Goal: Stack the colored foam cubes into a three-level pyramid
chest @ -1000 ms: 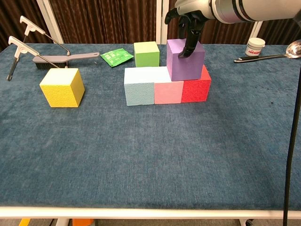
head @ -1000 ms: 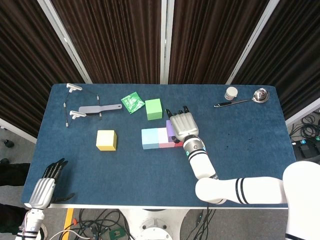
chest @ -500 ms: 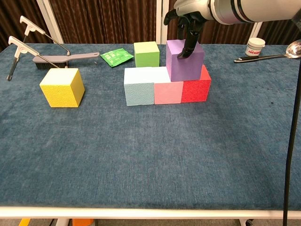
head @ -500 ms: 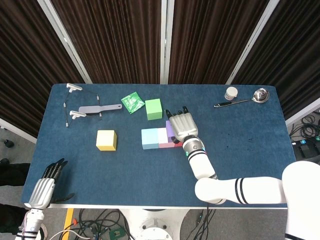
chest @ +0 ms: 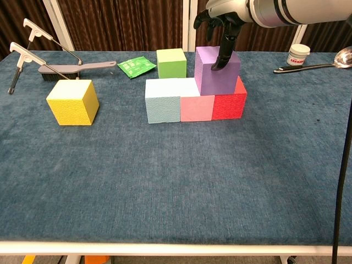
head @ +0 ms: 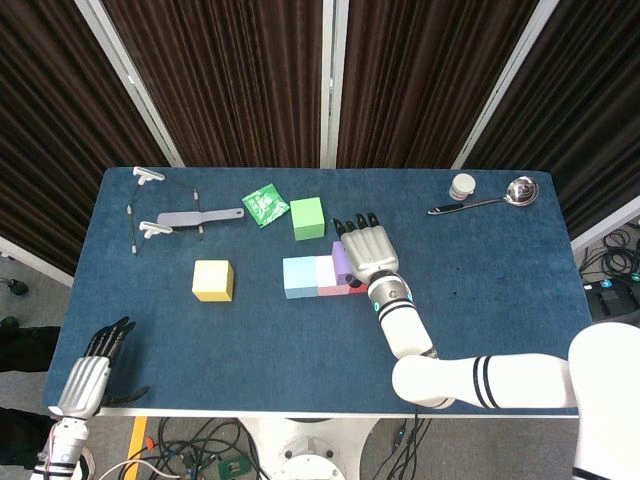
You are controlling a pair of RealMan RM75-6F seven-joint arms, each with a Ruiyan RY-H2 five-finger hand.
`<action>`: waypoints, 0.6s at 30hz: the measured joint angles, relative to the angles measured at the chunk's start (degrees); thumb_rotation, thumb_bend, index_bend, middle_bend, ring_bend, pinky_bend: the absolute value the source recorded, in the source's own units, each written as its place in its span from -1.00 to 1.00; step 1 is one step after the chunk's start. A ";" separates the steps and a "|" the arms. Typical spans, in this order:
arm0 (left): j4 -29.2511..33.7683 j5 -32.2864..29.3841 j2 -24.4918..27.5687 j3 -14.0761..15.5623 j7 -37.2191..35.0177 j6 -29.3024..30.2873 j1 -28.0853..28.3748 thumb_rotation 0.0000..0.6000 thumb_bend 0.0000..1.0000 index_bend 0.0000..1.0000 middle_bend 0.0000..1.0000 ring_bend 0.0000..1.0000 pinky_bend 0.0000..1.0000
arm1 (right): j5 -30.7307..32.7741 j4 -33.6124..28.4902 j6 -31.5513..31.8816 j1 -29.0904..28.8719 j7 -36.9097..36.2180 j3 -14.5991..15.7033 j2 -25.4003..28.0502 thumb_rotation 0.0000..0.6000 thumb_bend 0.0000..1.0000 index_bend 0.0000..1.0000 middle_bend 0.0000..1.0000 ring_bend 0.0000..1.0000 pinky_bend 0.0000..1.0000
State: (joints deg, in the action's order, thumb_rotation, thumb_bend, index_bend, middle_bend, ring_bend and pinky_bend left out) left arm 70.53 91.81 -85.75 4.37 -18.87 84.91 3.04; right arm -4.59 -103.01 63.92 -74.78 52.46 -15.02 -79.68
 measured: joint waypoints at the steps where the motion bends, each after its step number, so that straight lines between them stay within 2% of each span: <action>1: 0.00 0.02 0.00 0.00 -0.01 0.05 -0.01 1.00 -0.98 -0.89 -0.97 -1.00 -1.00 | -0.09 0.00 0.04 0.03 -0.04 0.02 0.00 1.00 -0.71 -1.00 -0.77 -1.00 -1.00; 10: 0.19 0.53 0.26 -0.30 -0.23 1.62 -0.18 1.00 -0.97 -0.89 -0.97 -1.00 -1.00 | -1.85 -2.42 0.80 1.04 -1.82 -0.58 1.56 1.00 -0.71 -1.00 -0.84 -1.00 -1.00; 15: 3.01 0.92 2.48 -1.20 -0.18 3.41 -0.10 1.00 -0.85 -0.89 -0.97 -1.00 -1.00 | -4.88 -8.53 2.24 3.72 -4.88 -1.17 6.21 1.00 -0.73 -1.00 -0.84 -1.00 -1.00; 18: 6.20 1.01 4.60 -2.38 2.41 4.25 0.35 1.00 -0.75 -0.89 -0.97 -1.00 -1.00 | -8.18 -13.82 3.83 6.98 -7.90 -1.16 10.71 1.00 -0.74 -1.00 -0.84 -1.00 -1.00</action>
State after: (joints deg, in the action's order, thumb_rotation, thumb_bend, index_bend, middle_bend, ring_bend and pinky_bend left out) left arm 76.73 92.81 -81.15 1.99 -16.46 89.16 3.39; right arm -12.77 -116.83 67.75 -67.81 44.56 -16.18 -68.98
